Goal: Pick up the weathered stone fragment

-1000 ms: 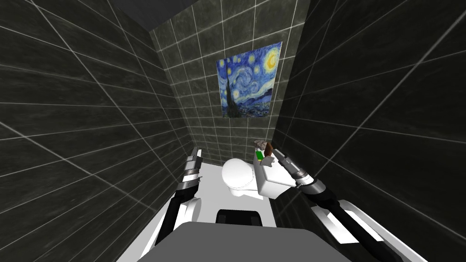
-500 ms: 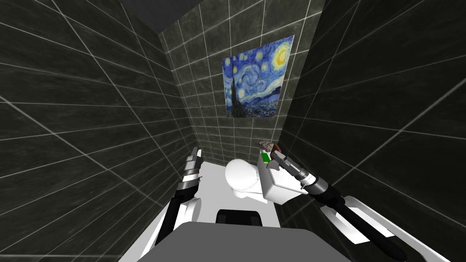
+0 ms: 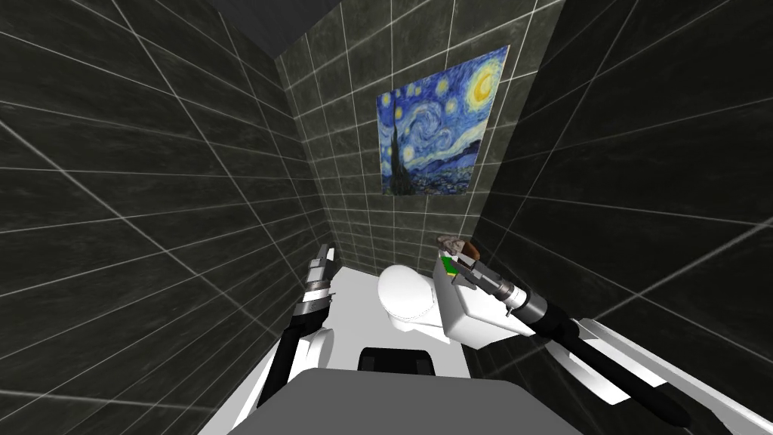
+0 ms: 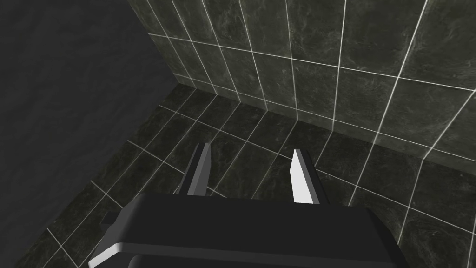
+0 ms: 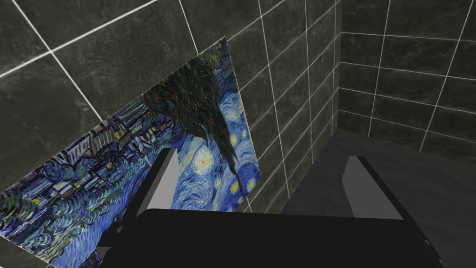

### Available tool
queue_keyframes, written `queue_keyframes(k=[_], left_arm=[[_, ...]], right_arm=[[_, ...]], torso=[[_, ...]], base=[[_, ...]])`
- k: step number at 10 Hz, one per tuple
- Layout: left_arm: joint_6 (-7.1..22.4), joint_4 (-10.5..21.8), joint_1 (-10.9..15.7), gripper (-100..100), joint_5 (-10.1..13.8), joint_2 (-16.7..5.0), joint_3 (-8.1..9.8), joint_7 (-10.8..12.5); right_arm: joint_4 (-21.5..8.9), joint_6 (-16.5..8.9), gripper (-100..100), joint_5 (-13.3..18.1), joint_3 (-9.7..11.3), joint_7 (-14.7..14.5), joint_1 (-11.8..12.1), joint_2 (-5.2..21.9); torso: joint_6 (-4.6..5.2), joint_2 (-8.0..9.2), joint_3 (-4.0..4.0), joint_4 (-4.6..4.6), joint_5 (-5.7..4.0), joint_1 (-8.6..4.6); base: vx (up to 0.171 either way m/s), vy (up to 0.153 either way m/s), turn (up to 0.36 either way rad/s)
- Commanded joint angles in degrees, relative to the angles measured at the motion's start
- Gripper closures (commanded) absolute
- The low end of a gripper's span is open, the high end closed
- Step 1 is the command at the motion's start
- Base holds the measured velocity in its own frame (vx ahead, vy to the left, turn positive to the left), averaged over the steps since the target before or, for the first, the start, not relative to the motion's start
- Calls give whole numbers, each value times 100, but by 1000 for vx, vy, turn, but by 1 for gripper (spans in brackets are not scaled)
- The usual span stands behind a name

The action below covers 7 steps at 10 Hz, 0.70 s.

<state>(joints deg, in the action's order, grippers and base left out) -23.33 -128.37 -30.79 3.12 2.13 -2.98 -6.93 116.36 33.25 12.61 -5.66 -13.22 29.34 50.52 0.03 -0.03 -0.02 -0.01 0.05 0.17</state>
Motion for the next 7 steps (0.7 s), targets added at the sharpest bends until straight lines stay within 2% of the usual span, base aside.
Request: queue_keyframes(k=[1, 2, 5, 6, 7], left_arm=[[0, 0, 0, 0, 0, 0, 0, 0], [0, 0, 0, 0, 0, 0, 0, 0], [0, 0, 0, 0, 0, 0, 0, 0], [0, 0, 0, 0, 0, 0, 0, 0], [0, 0, 0, 0, 0, 0, 0, 0]], right_arm=[[-206, 97, -100, 132, 6, -48, -8, 286], [-206, 97, -100, 132, 6, -48, -8, 482], [-533, 261, -100, 362, 40, -119, 37, 1026], [-533, 261, -100, 362, 40, -119, 37, 1207], [-533, 261, -100, 362, 40, -119, 37, 1261]], torso=[[0, 0, 0, 0, 0, 0], [-2, -6, -3, -1, 1, 7], [1, -4, -2, -1, 0, 1], [-2, -6, -4, -1, 0, 4], [1, -5, -3, -1, 0, 0]], base=[[39, 65, 115], [37, 54, 67], [31, 51, 99], [31, 40, 64], [12, 12, -2]])
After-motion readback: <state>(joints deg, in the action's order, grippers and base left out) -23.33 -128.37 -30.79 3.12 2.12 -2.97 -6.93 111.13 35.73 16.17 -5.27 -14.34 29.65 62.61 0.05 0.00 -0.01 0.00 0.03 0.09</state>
